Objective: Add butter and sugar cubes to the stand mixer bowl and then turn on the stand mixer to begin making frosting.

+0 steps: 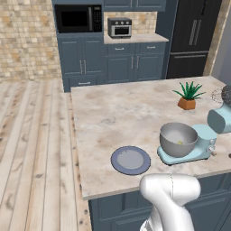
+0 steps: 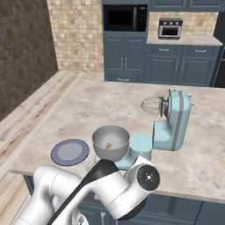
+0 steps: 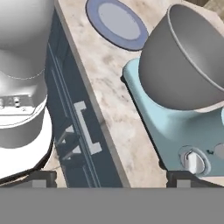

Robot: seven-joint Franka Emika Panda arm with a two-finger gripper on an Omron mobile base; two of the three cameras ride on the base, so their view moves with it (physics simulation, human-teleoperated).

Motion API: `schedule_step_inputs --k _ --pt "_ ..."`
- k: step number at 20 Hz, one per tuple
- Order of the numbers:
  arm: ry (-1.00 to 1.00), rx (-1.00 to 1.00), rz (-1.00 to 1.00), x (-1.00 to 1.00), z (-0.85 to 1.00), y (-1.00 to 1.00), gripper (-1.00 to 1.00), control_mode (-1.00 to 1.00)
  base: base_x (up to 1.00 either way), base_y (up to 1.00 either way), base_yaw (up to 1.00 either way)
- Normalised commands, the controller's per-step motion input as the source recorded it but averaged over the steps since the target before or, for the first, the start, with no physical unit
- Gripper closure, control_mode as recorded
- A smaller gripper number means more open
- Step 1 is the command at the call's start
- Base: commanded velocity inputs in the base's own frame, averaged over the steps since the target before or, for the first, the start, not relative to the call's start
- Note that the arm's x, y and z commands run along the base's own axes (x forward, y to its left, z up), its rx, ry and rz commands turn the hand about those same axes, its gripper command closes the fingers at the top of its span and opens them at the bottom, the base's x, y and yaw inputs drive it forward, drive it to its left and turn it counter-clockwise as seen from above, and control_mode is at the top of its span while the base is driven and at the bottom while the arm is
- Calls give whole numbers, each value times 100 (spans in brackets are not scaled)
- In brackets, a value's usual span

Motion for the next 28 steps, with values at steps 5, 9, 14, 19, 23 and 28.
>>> schedule_step_inputs --k 5,9,14,19,23,28 --pt "-7 11 0 48 -17 -19 -100 -100 0 0 0" --pt "-13 11 0 33 -14 -24 -100 -100 0 0 0" --pt "-11 15 -2 10 -27 -37 -100 -100 0 0 0" --pt "-2 17 -3 30 -18 -29 -100 -100 0 0 0" --pt "-2 18 0 36 -12 -32 -100 -100 0 0 0" --pt "0 17 0 29 -4 -35 -100 -100 0 0 0"
